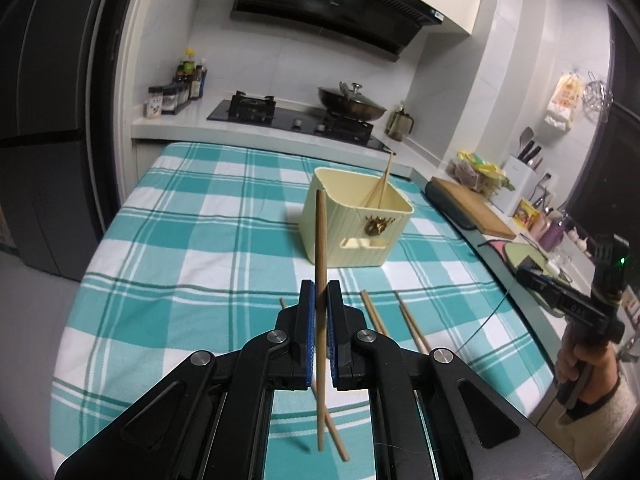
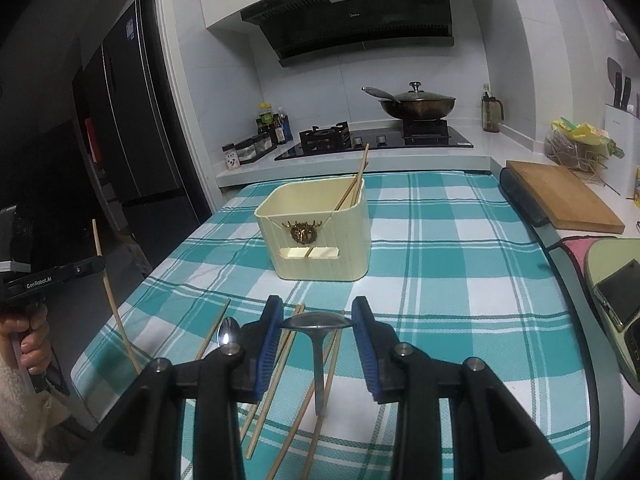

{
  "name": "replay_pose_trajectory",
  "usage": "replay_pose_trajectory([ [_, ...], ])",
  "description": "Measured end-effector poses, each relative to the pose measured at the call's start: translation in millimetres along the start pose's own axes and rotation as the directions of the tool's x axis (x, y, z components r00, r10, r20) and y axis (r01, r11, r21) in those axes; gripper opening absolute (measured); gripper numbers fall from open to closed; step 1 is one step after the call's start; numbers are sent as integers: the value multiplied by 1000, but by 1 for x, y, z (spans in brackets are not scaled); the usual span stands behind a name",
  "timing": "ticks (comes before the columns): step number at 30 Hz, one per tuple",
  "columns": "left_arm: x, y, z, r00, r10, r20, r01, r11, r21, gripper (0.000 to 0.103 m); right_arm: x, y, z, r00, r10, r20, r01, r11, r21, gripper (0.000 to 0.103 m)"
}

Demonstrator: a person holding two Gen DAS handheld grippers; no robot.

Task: Organize utensils
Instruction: 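Carry the spoon and chopstick over the cream holder and open both tools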

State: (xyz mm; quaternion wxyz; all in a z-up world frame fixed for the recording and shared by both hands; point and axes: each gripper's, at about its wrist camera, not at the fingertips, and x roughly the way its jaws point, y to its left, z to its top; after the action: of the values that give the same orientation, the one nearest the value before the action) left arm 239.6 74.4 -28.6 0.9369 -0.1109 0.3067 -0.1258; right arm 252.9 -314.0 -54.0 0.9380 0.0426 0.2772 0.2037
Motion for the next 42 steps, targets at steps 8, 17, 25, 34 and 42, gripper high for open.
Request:
replay_pose_trajectory([
  [8, 13, -4, 20, 999, -16, -32, 17, 1000, 13, 4, 17, -4, 35, 1000, 5, -23, -5, 1000, -13, 36],
  [17, 15, -31, 136, 988, -81, 131, 77, 996, 34, 4, 42, -10, 127, 999, -19, 33, 20, 999, -46, 36],
  [25, 73, -64, 215, 955, 8, 296, -30, 997, 69, 4, 80, 3, 208, 987, -5, 161, 18, 997, -80, 36],
  [34, 207, -53, 191, 992, 78, 96, -81, 996, 24, 4, 193, -12, 179, 999, -8, -37, 7, 1000, -23, 36],
  [42, 268, -49, 154, 990, 107, -92, -102, 993, 54, 6, 247, -37, 150, 982, -6, -190, 19, 998, 68, 37],
])
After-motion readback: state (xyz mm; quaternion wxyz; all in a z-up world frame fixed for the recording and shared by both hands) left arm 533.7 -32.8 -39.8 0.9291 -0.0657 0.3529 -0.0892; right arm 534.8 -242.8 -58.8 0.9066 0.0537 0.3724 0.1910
